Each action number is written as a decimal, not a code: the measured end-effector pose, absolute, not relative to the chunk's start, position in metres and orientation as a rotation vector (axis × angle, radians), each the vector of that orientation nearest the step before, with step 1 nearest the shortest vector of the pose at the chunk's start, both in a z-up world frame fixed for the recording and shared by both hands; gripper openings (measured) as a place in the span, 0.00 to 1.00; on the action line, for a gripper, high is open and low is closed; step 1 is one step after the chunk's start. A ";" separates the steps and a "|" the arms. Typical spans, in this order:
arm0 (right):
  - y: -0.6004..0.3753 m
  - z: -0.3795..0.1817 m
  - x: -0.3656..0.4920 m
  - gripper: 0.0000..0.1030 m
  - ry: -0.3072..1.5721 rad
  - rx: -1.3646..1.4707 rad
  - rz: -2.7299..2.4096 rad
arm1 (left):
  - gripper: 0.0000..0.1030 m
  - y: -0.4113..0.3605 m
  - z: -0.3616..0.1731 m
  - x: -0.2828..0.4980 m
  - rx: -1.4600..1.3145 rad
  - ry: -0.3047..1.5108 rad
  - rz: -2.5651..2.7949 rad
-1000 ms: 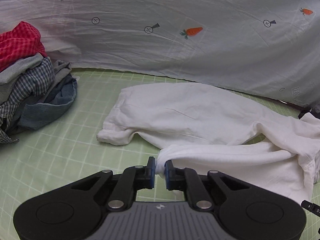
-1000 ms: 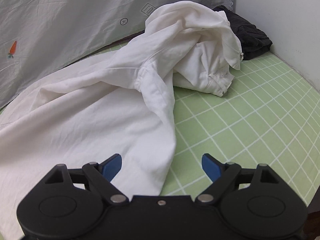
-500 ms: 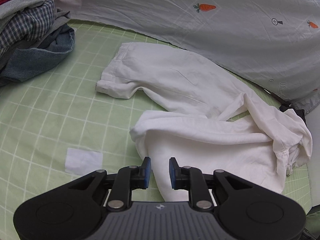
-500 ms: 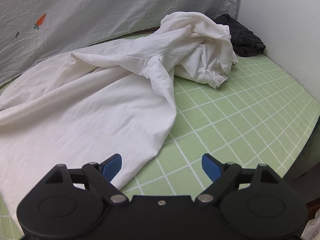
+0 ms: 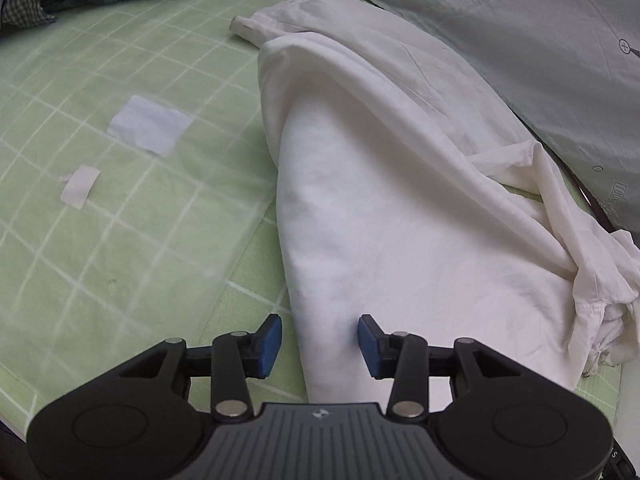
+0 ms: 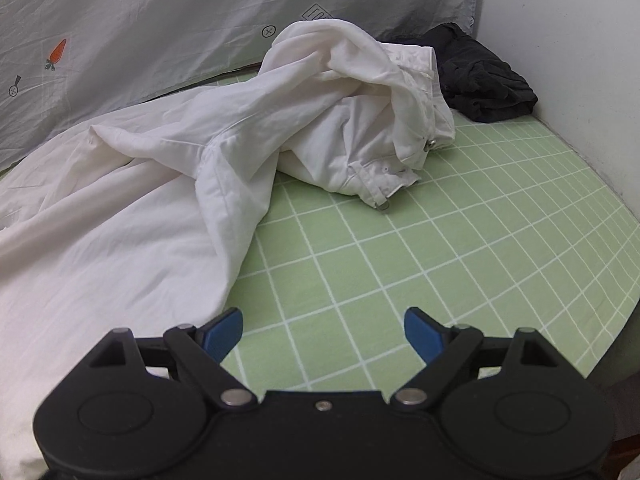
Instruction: Fold clothes
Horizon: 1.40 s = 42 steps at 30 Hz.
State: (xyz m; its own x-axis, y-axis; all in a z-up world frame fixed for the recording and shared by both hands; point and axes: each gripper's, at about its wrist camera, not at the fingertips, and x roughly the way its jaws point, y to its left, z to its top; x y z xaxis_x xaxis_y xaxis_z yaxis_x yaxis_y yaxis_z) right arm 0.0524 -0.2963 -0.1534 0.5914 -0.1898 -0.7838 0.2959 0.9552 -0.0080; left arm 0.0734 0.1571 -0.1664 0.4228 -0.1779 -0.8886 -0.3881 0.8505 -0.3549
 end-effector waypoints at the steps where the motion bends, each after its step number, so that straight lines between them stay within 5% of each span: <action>1: -0.309 -0.155 0.058 0.86 0.896 0.126 -0.271 | 0.47 0.150 -0.167 0.068 -0.577 1.120 0.177; 10: -0.394 -0.167 0.113 0.74 0.867 0.203 -0.125 | 0.48 0.097 -0.162 0.046 -0.604 1.081 0.344; 15: -0.400 -0.178 0.150 0.81 0.833 0.298 -0.074 | 0.45 0.086 -0.159 0.046 -0.624 1.063 0.430; 19: -0.400 -0.189 0.174 0.83 0.842 0.383 -0.094 | 0.16 0.085 -0.156 0.048 -0.641 1.063 0.472; 24: -0.409 -0.186 0.179 0.26 0.805 0.393 -0.079 | 0.04 0.085 -0.149 0.048 -0.668 1.058 0.484; 26: -0.410 -0.179 0.175 0.20 0.790 0.364 -0.069 | 0.03 0.086 -0.144 0.049 -0.659 1.054 0.489; 34: -0.444 -0.119 0.110 0.16 0.678 0.300 -0.196 | 0.04 0.115 -0.109 0.040 -0.676 0.967 0.508; 42: -0.463 -0.055 0.035 0.15 0.582 0.236 -0.356 | 0.03 0.125 -0.018 0.039 -0.477 0.839 0.434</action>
